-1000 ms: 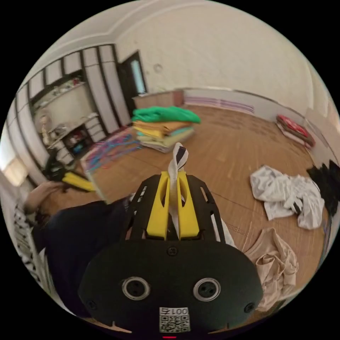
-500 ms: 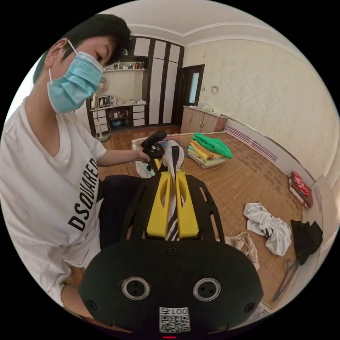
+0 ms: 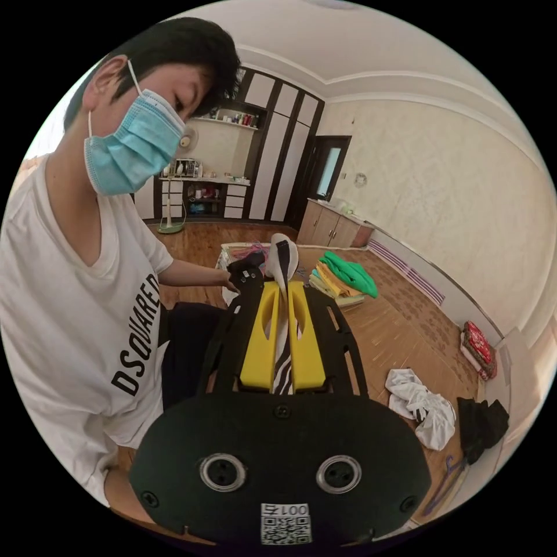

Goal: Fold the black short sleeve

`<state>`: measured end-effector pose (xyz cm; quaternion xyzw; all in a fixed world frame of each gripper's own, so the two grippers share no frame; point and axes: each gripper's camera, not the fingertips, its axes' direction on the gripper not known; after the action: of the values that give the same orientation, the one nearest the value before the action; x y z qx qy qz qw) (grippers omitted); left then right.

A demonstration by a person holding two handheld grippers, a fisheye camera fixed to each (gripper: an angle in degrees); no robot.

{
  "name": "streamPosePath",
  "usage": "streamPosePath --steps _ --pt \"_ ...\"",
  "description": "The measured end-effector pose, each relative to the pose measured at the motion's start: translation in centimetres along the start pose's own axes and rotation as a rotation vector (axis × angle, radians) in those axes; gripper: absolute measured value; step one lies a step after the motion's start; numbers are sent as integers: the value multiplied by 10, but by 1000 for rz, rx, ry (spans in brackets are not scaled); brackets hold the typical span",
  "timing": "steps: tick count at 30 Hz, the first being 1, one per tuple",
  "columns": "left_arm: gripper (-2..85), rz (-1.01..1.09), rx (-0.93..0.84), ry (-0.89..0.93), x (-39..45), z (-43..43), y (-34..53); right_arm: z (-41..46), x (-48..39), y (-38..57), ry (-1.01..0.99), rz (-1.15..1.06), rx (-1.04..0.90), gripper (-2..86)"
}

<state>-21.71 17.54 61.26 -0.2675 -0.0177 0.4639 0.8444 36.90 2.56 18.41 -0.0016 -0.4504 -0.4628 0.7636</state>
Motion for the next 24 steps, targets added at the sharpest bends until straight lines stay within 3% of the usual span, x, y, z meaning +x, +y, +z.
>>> streamPosePath --steps 3,4,9,14,18,24 --pt "103 36 61 -126 12 -8 0 -10 -3 -5 -48 -7 52 21" --pt "63 59 133 -141 20 -16 2 -13 -4 -8 -67 -5 72 21" --pt "-4 -11 245 -89 34 -37 1 -26 -3 -15 -57 17 137 21" --pt "-9 -240 247 -353 14 -105 12 -42 8 -17 152 145 84 20" --pt "-10 -266 354 -442 18 -180 10 -39 10 -19 263 214 30 19" --pt "-10 -216 281 -722 59 -269 -33 -45 -2 -55 475 174 65 13"
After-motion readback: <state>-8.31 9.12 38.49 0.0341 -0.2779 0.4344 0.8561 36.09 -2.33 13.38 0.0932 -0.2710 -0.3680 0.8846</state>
